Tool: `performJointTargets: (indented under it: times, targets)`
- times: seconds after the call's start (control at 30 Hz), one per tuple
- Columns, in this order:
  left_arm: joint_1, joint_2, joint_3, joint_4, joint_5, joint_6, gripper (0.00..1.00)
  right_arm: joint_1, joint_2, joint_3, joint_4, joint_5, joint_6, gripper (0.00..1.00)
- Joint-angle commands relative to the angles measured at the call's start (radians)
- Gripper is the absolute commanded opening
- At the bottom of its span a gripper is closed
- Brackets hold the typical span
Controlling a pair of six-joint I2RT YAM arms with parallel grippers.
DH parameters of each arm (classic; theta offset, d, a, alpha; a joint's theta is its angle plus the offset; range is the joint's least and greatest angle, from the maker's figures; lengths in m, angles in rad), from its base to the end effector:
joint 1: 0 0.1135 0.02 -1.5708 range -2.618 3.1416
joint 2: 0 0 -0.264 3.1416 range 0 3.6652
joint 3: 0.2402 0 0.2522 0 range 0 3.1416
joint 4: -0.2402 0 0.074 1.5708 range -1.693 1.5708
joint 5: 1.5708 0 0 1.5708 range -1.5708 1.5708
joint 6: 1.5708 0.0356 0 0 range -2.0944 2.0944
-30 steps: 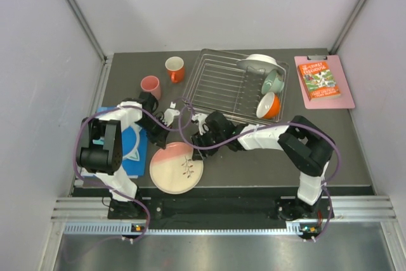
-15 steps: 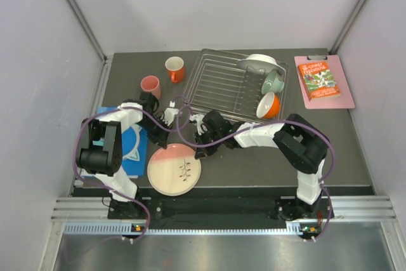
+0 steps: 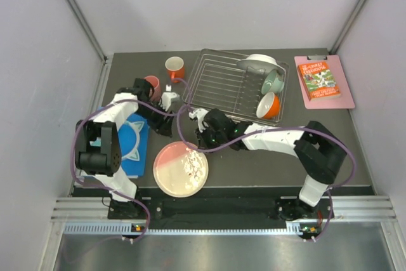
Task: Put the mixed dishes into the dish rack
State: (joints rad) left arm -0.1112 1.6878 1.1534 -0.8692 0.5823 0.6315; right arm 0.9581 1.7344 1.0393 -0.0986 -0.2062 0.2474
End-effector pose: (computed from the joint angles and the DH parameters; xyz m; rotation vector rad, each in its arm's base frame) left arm 0.3054 -0.0538 0.2003 1.0588 2.5293 -0.7347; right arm 0.2044 0.3035 0.1856 -0.9683 2.3052 0.7926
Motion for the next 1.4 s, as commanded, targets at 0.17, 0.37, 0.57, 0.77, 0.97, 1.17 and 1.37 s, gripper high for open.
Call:
performJointTargets:
  times: [0.17,0.37,0.57,0.77,0.97,1.17,1.37]
  targets:
    - [0.08,0.087,0.169,-0.405,0.347,0.295,0.99,0.065,-0.125,0.106,-0.032,0.149,-0.175,0.0]
    - [0.09,0.19,0.214,-0.637,0.508,0.56,0.99,0.067,-0.102,0.156,-0.043,0.168,-0.203,0.0]
    - [0.067,0.18,0.167,-0.637,0.469,0.619,0.99,0.068,-0.107,0.182,-0.043,0.2,-0.229,0.0]
    - [0.033,0.207,0.151,-0.637,0.465,0.619,0.99,0.065,-0.095,0.222,-0.013,0.278,-0.238,0.0]
    - [-0.005,0.256,0.147,-0.637,0.429,0.613,0.99,0.065,-0.064,0.315,-0.001,0.315,-0.306,0.0]
    - [-0.01,0.286,0.152,-0.637,0.439,0.635,0.95,0.065,-0.033,0.383,-0.001,0.312,-0.321,0.0]
    - [-0.012,0.283,0.158,-0.637,0.423,0.608,0.43,0.065,-0.039,0.36,0.005,0.326,-0.316,0.0]
